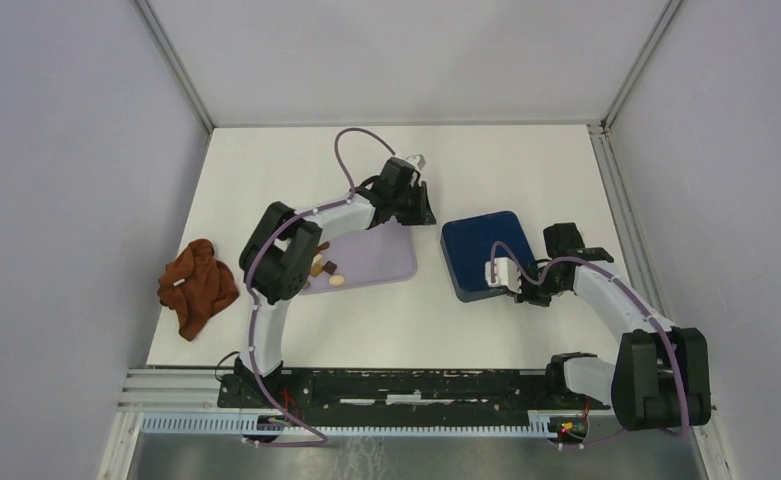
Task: Pack the chocolate
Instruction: Adjust the packing box at the center of the board.
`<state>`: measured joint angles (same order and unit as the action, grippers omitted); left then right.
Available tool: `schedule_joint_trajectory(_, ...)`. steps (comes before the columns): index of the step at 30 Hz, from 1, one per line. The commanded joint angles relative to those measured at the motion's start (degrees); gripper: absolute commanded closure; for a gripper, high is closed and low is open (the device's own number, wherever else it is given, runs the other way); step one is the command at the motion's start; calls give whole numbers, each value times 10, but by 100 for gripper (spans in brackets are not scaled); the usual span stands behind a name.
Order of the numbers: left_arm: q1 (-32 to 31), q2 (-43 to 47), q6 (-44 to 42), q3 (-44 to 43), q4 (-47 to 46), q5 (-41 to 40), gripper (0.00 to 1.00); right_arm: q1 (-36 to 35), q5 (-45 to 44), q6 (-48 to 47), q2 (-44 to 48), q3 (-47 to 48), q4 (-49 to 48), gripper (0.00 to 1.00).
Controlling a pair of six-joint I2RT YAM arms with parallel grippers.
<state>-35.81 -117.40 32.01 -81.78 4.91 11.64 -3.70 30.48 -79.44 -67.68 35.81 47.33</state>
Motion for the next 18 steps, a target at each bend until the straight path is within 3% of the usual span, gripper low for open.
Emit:
schedule_joint_trajectory(1,-7,-51,-27,-59,5,89,75,1,-64,97,-28,11,-147,100)
schedule_joint_trajectory(7,-40,-74,-41,-57,-5,145,75,8,-98,140,-52,44,-193,96)
schedule_joint_trajectory(14,-92,27,1,102,-116,121,75,15,-87,167,-117,118,-222,89)
schedule_joint_trajectory(18,-135,66,20,141,-141,96,75,16,-66,181,-156,170,-209,86)
